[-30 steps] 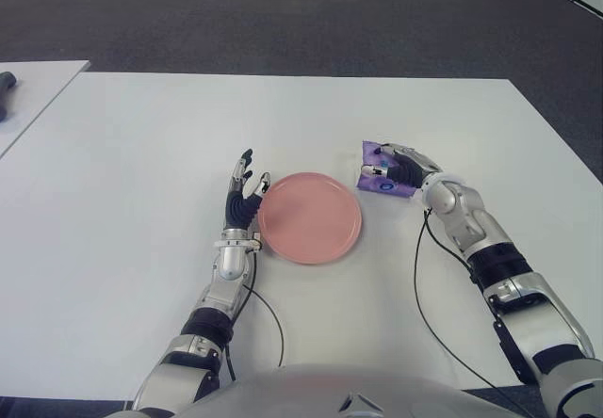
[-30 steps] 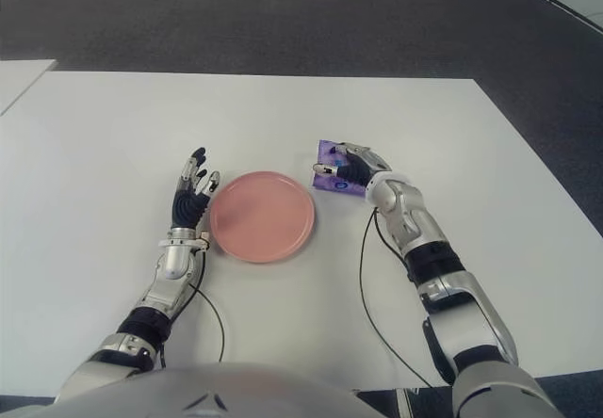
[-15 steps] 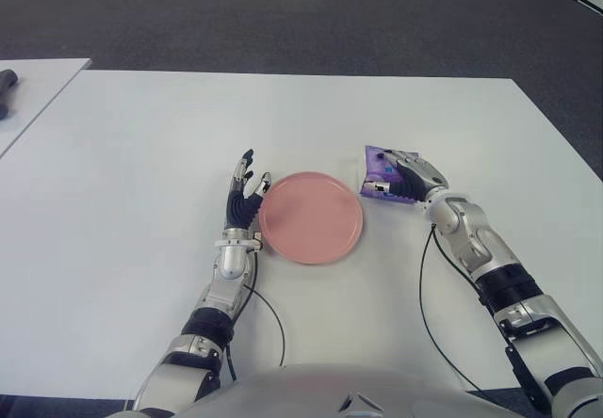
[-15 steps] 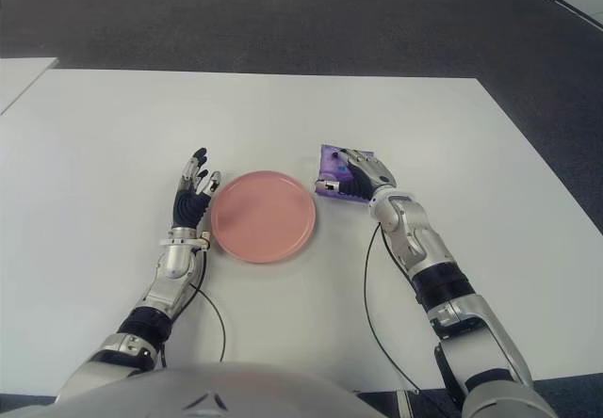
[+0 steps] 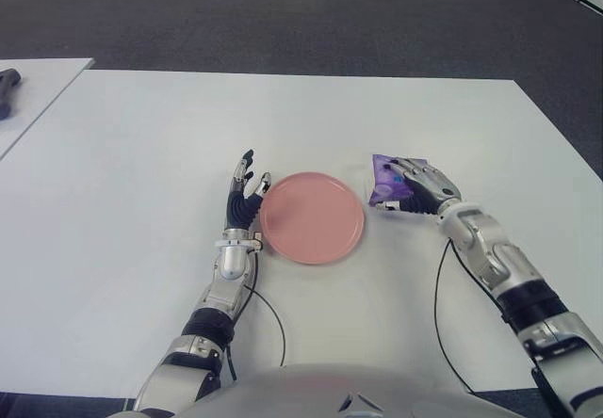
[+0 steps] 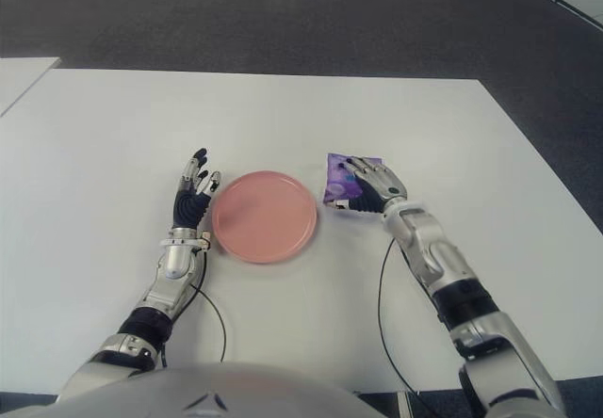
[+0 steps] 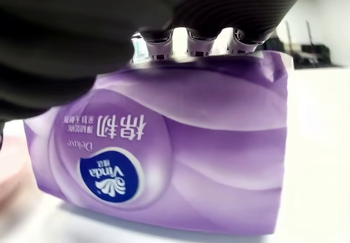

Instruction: Put the tissue paper into the plate.

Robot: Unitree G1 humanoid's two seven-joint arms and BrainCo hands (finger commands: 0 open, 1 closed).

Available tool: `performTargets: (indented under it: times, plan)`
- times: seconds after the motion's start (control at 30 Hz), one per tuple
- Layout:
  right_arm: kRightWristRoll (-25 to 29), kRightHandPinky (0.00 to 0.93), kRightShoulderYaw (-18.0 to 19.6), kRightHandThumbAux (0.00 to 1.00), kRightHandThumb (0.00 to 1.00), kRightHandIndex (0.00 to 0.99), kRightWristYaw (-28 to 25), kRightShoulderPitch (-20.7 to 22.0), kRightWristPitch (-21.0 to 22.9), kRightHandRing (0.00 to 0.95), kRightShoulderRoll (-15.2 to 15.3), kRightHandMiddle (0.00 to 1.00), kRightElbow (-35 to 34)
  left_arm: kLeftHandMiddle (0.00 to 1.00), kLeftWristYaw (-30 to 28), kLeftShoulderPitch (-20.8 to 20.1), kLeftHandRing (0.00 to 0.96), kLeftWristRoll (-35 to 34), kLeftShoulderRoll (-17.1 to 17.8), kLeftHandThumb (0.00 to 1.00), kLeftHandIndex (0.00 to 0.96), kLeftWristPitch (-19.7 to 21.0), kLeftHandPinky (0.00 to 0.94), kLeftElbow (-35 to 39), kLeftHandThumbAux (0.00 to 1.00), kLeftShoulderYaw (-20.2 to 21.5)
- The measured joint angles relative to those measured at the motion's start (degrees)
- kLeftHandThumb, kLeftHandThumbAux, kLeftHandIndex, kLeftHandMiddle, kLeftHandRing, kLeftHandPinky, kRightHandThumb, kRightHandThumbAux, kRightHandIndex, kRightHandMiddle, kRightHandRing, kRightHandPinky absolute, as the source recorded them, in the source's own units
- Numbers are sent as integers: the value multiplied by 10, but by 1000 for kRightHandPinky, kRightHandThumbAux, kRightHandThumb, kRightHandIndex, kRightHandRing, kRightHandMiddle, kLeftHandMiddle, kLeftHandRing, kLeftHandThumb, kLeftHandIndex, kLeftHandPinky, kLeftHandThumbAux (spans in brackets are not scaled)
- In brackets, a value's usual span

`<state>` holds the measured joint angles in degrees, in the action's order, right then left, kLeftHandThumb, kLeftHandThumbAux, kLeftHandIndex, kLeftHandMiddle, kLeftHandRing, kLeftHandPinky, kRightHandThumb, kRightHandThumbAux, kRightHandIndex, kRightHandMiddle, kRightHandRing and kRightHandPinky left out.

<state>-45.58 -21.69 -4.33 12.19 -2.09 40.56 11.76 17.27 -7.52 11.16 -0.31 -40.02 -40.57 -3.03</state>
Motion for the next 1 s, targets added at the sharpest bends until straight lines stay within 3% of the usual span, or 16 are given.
performTargets:
  times: [0.43, 0.7, 1.0]
  plan:
    - [-23, 0, 43, 330, 372, 0, 25, -87, -4, 0, 25, 13, -113, 0, -5, 1, 0, -11, 1, 15, 0, -2, 0, 1, 473, 2]
    - [-35, 0, 57, 335, 356, 0, 35, -101, -11, 0, 27, 10, -130, 0, -5, 1, 0, -11, 3, 14, 0, -2, 0, 0, 473, 1]
    - [-49, 0, 86, 418, 313, 0, -30, -115, 10, 0, 30, 3, -229, 0, -4, -3, 0, -9, 3, 14, 0, -4, 0, -6, 472, -1]
